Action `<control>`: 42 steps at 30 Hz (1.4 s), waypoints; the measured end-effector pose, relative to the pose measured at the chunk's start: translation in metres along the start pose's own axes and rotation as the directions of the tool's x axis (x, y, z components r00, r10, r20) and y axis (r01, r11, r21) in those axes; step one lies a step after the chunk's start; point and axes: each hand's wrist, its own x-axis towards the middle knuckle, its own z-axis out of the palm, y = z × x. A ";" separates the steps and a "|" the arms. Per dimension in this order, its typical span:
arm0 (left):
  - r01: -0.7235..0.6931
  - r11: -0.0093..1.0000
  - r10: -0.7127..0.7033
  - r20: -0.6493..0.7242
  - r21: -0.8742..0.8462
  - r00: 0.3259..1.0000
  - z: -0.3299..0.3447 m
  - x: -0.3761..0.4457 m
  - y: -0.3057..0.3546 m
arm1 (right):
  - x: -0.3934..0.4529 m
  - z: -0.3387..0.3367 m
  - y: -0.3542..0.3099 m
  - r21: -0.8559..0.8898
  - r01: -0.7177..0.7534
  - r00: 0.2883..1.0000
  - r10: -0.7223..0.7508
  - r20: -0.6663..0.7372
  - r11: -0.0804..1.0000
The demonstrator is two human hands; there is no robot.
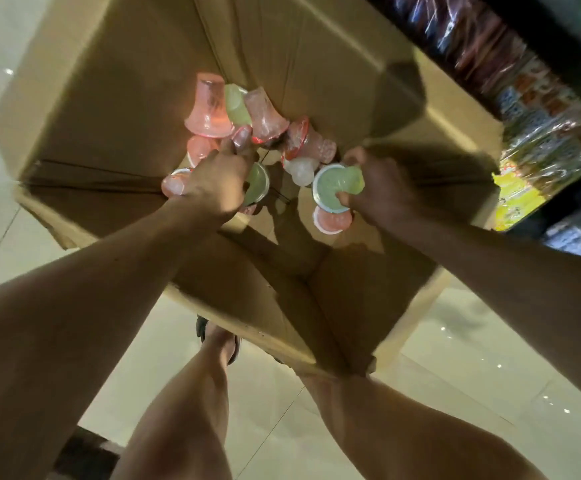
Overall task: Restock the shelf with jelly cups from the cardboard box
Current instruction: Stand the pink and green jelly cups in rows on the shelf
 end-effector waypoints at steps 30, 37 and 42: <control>-0.207 0.956 0.266 -0.321 0.207 0.909 -0.521 -0.351 0.066 | -0.279 -0.467 -0.321 -0.205 0.413 0.891 -0.441 -0.112 0.887; -0.264 0.937 0.338 -0.409 0.227 0.848 -0.629 -0.440 0.113 | -0.353 -0.574 -0.377 -0.337 0.448 0.818 -0.532 -0.218 0.828; -0.311 0.933 0.359 -0.484 0.180 0.798 -0.695 -0.498 0.152 | -0.428 -0.649 -0.407 -0.399 0.447 0.758 -0.576 -0.307 0.801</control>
